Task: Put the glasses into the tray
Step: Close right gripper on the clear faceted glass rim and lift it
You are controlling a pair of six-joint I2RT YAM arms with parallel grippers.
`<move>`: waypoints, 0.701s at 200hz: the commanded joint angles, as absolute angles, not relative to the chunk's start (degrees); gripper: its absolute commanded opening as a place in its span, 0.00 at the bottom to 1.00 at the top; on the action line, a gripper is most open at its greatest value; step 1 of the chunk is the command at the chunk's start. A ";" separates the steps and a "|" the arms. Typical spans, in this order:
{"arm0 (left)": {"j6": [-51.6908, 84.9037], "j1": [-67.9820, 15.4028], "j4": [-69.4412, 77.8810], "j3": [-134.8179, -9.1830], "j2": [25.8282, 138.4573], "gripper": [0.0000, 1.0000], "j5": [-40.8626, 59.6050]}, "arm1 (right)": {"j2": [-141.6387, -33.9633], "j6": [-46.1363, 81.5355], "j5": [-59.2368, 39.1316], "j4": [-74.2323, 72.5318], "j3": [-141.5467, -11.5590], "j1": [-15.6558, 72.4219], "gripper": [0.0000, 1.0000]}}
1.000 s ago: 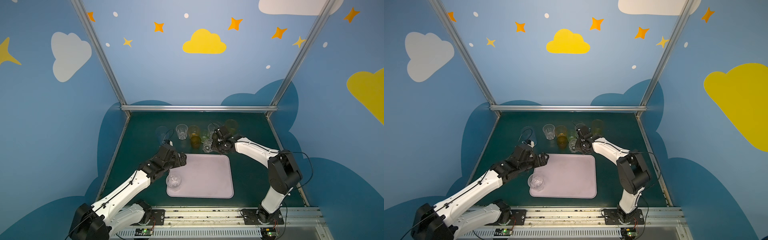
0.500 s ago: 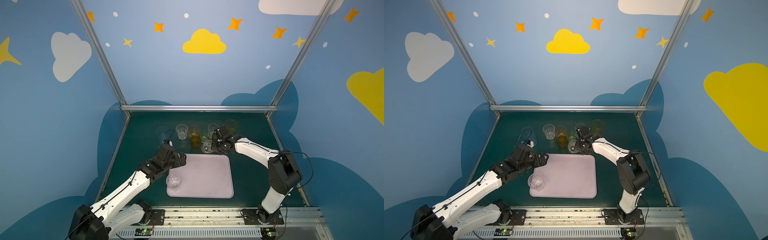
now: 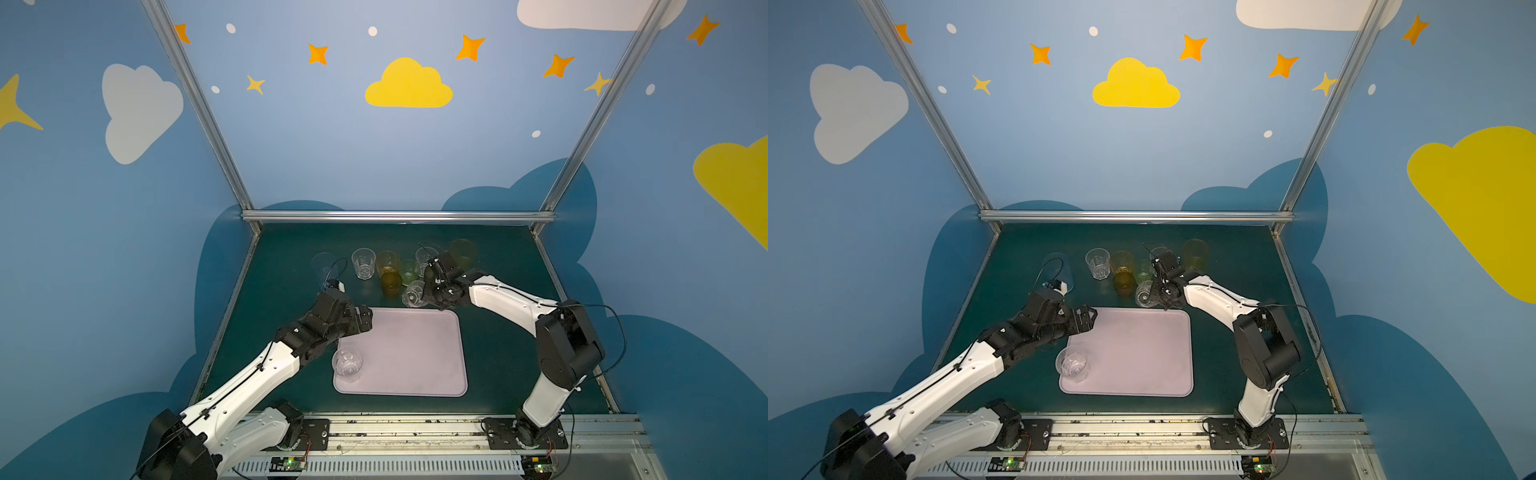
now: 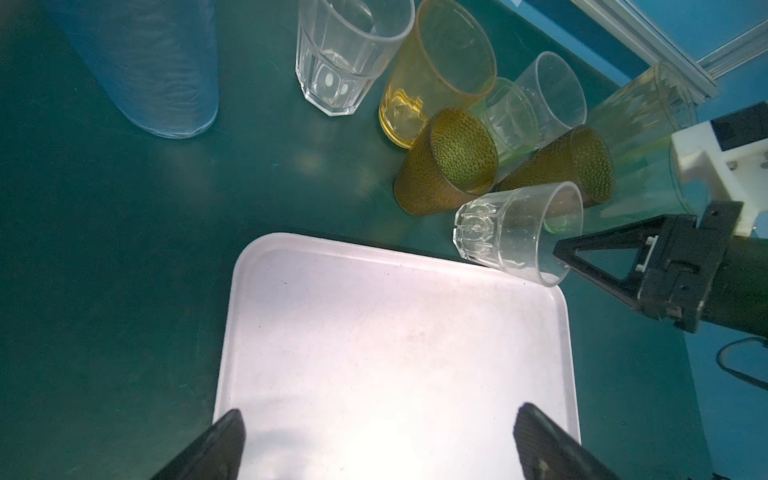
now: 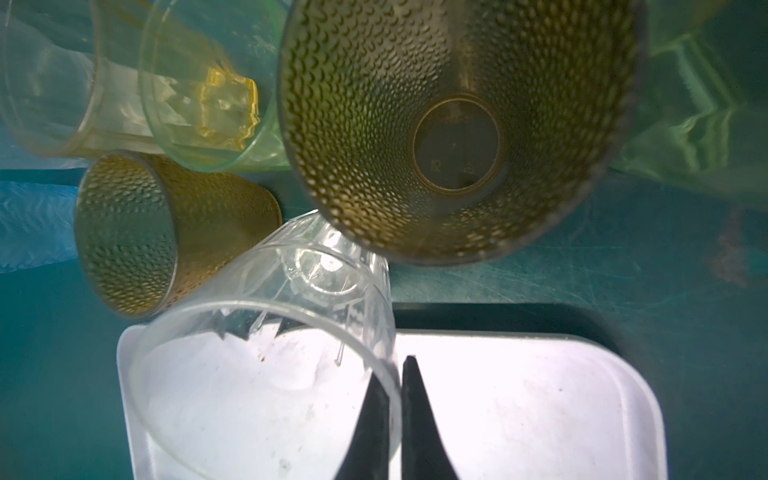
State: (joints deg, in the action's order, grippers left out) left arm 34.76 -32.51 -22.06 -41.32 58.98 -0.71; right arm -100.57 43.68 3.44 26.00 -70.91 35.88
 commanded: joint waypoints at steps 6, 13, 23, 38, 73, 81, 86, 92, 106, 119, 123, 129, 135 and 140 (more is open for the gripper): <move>34.80 -32.25 -22.50 -40.61 58.80 1.00 -1.49 | -99.14 43.80 3.69 26.23 -70.73 36.13 0.00; 34.80 -32.26 -22.64 -40.52 58.78 1.00 -1.49 | -99.14 43.77 3.69 26.26 -70.74 36.12 0.00; 34.80 -32.26 -22.63 -40.52 58.72 1.00 -1.49 | -98.99 43.79 3.69 26.15 -70.71 36.12 0.00; 34.84 -32.27 -22.48 -40.32 58.52 1.00 -1.49 | -98.80 43.79 3.60 25.89 -70.67 36.12 0.00; 34.85 -32.26 -22.11 -39.69 57.18 1.00 -1.73 | -98.23 43.44 3.18 25.62 -70.68 36.12 0.00; 34.78 -32.26 -22.09 -39.51 56.92 1.00 -1.97 | -98.02 43.33 3.00 25.56 -70.64 36.12 0.00; 34.81 -32.26 -22.08 -39.42 56.72 1.00 -2.09 | -97.87 43.17 2.87 25.36 -70.54 36.12 0.00; 34.85 -32.26 -22.07 -39.30 56.56 1.00 -2.23 | -97.70 43.11 2.73 25.20 -70.45 36.15 0.00; 34.81 -32.26 -21.93 -39.04 56.17 1.00 -2.44 | -97.26 42.98 2.31 24.81 -70.23 36.12 0.00; 34.79 -32.24 -21.91 -38.94 55.86 1.00 -2.55 | -96.81 42.80 1.94 24.53 -69.99 36.17 0.00; 34.76 -32.29 -21.88 -38.94 55.85 1.00 -2.55 | -96.62 42.72 1.81 24.40 -69.92 36.18 0.00; 34.81 -32.21 -21.89 -38.94 55.81 1.00 -2.55 | -96.31 42.63 1.72 24.19 -69.87 36.23 0.00; 34.83 -32.17 -21.81 -38.89 55.73 1.00 -2.55 | -96.09 42.46 1.64 24.12 -69.80 36.21 0.00; 34.74 -32.25 -21.88 -38.93 55.73 1.00 -2.55 | -95.86 42.37 1.59 24.08 -69.74 36.25 0.00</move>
